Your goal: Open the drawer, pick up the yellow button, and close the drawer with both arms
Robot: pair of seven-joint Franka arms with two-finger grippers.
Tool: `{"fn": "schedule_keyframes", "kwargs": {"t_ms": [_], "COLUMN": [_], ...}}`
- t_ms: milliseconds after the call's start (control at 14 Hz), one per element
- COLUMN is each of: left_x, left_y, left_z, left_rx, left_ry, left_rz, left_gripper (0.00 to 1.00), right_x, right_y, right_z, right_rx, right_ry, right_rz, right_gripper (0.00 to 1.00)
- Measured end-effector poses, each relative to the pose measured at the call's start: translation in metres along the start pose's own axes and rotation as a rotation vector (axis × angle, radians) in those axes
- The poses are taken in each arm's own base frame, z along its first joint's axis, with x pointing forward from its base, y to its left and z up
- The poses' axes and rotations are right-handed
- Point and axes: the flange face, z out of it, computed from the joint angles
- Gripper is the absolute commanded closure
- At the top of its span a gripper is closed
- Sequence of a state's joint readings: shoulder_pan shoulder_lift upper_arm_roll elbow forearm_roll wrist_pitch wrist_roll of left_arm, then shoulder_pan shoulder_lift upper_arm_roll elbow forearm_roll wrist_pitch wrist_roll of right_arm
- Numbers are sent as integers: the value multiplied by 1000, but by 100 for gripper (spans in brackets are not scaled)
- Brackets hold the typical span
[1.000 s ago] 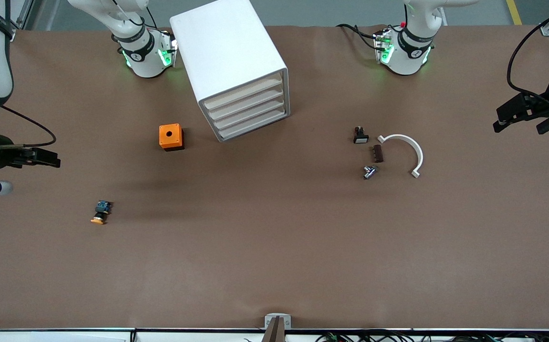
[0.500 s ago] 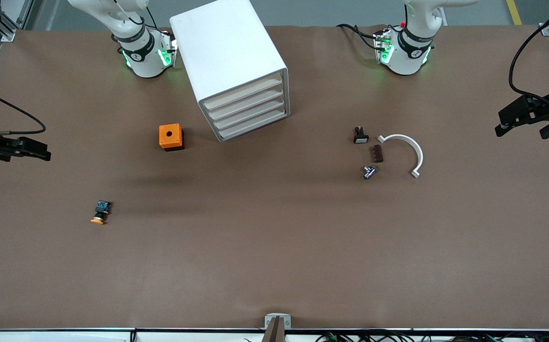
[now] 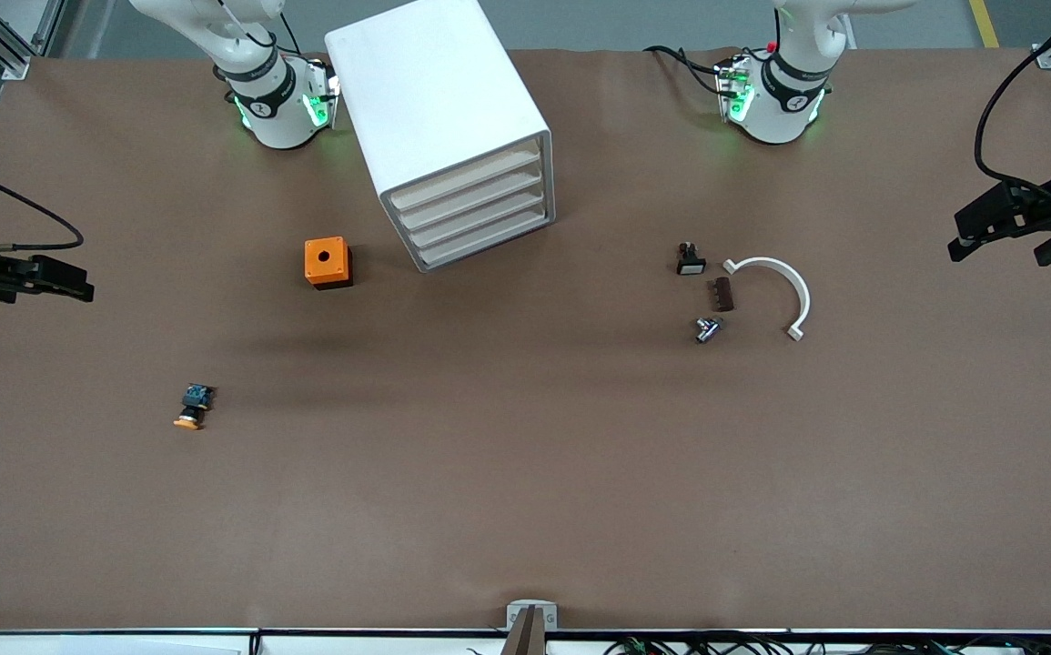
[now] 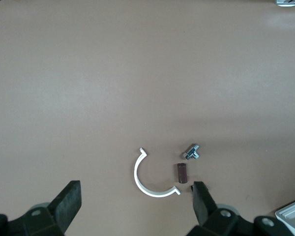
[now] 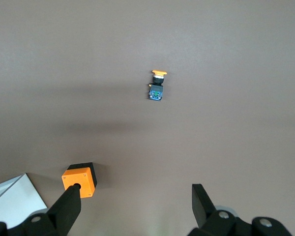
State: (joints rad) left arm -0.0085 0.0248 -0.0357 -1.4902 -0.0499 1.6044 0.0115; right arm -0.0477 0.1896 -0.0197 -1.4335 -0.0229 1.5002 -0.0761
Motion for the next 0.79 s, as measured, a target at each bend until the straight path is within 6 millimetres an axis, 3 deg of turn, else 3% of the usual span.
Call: {"fn": "schedule_keyframes", "kwargs": {"t_ms": [786], "left_x": [0], "left_y": [1], "left_z": [0], "left_rx": [0], "left_ry": [-2], "left_rz": [-6], "left_gripper": [0], "right_x": [-1], "right_y": [-4], "right_z": [-10], "right_rx": [-2], "right_ry": [16], "right_rz": [-6], "right_gripper": [0]}}
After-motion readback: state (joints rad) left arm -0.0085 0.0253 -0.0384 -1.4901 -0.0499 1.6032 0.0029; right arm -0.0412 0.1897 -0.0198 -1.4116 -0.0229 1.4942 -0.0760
